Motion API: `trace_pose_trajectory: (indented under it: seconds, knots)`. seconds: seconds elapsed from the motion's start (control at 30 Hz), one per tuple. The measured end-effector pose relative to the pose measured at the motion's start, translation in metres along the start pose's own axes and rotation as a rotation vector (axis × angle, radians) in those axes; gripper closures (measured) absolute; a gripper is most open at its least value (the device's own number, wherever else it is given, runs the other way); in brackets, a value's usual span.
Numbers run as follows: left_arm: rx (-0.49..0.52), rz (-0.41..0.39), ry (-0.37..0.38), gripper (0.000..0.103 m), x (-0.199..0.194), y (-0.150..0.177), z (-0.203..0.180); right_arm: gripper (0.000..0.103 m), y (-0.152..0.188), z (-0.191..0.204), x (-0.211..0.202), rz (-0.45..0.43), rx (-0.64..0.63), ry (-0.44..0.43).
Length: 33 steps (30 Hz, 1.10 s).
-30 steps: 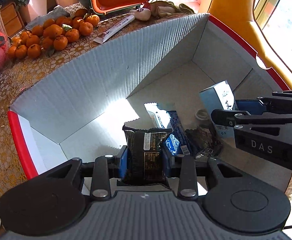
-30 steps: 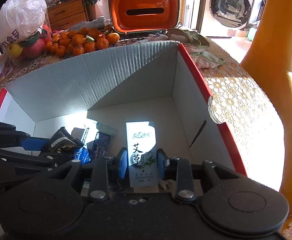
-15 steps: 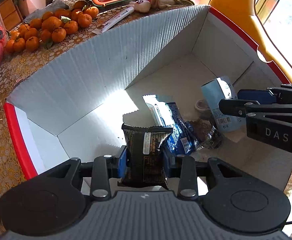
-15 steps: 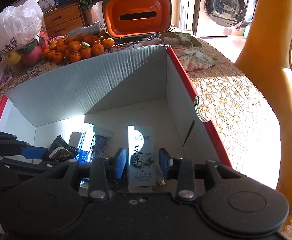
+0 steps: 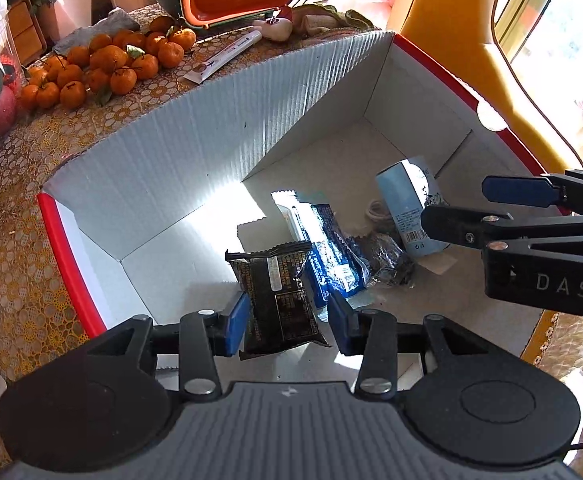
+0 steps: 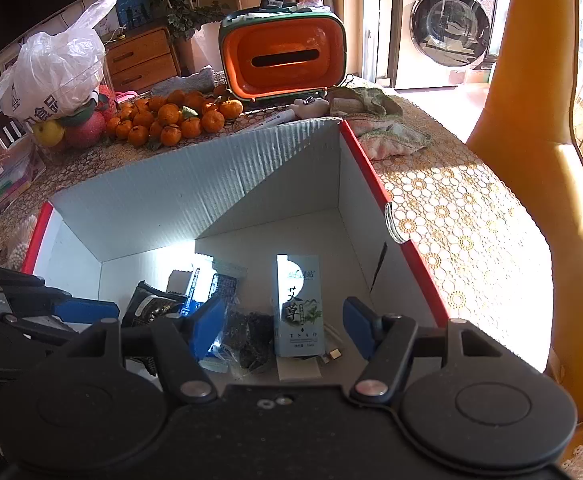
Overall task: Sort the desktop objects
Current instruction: 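Open the left tool to drop the black bag while the right tool releases the swab box inside, then withdraw both open tools from the shoebox toward the remaining table items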
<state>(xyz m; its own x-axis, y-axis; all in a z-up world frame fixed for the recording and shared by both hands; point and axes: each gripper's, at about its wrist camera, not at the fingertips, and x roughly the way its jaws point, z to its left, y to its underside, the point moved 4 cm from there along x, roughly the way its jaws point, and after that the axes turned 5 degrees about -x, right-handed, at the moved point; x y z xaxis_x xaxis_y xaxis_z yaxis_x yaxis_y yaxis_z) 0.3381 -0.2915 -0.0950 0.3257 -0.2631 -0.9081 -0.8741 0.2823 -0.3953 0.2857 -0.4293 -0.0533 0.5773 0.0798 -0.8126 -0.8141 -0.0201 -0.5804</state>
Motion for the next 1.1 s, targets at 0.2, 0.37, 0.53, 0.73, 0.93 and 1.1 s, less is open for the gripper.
trace_pose_trajectory:
  seconds: [0.2, 0.37, 0.53, 0.73, 0.93, 1.1]
  knots:
    - [0.0, -0.023, 0.007, 0.061, -0.017, 0.004, 0.0, 0.03, 0.002, 0.005, -0.012, -0.012, 0.002, 0.003]
    - [0.0, -0.048, 0.009, 0.061, -0.032, 0.009, -0.001, 0.03, 0.002, 0.01, -0.026, -0.031, -0.003, -0.002]
    - [0.002, -0.082, 0.023, 0.061, -0.052, 0.016, -0.002, 0.03, 0.005, 0.016, -0.04, -0.051, -0.014, -0.007]
    - [0.002, -0.117, 0.04, 0.061, -0.076, 0.028, 0.0, 0.03, 0.01, 0.023, -0.057, -0.079, -0.015, -0.018]
    - [0.015, -0.152, 0.031, 0.061, -0.098, 0.042, 0.002, 0.03, 0.014, 0.034, -0.073, -0.105, -0.031, -0.025]
    - [0.014, -0.182, 0.046, 0.061, -0.116, 0.053, 0.004, 0.03, 0.019, 0.046, -0.085, -0.126, -0.055, -0.023]
